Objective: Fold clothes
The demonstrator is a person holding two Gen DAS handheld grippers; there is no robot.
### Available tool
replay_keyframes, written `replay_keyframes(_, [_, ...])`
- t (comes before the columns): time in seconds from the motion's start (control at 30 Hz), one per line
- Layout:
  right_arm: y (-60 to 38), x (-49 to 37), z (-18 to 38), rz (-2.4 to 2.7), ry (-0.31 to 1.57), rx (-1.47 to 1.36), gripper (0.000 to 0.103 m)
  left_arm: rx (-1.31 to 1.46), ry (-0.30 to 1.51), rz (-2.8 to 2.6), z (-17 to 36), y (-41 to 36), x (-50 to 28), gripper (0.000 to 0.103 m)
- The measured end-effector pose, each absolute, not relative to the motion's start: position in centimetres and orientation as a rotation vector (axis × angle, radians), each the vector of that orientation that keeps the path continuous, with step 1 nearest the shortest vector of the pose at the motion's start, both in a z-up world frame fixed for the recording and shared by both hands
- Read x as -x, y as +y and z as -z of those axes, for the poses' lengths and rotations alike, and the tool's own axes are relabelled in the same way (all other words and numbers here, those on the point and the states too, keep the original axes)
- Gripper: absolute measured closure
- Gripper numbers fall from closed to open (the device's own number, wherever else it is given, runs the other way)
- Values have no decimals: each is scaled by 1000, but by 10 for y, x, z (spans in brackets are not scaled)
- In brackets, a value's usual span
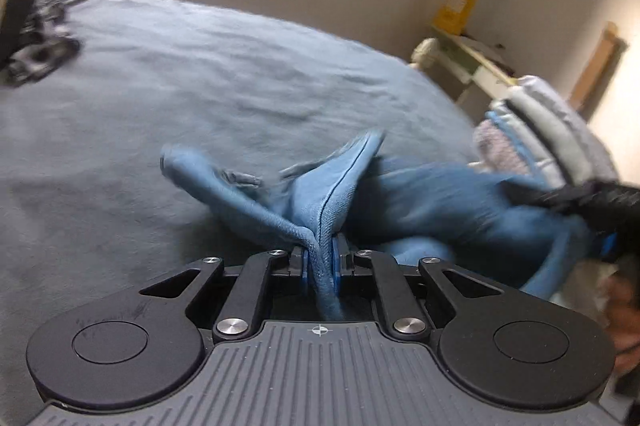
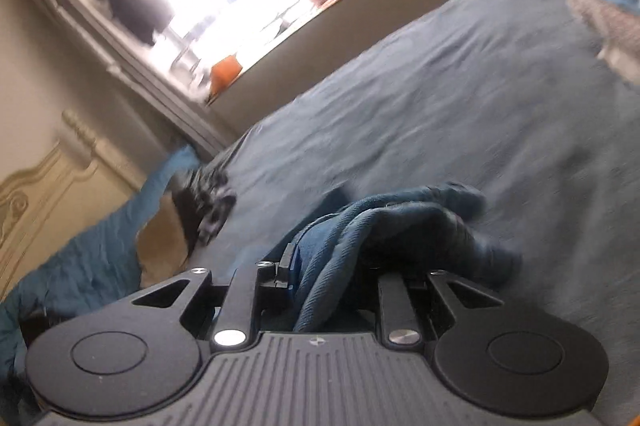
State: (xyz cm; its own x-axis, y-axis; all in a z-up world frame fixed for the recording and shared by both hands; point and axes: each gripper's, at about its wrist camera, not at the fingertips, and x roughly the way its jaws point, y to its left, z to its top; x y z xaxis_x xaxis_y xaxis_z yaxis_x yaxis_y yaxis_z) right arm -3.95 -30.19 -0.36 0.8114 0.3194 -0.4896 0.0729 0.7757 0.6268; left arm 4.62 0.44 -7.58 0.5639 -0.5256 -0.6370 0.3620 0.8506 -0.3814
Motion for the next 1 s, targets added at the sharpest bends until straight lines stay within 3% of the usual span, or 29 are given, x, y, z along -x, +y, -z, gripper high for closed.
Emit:
replay_keyframes(0.47, [-369,66,22,-17,547,-824,81,299,951,226,86,138,-12,90])
replay_keyframes(0.63, [-323,40,4,-161,556,-632,81,292,840,239,60,152,-7,80])
replay_keyframes(0.73, [-276,29,2,-289,598,-465,81,324,816,346,54,134,-14,79])
replay_keyframes(0.87, [-204,26,23,-438,708,-161,78,358,843,505,57,93,-23,70])
replay_keyframes(1.0, [-156,42,46,-511,760,72,59,349,889,630,64,53,-34,65])
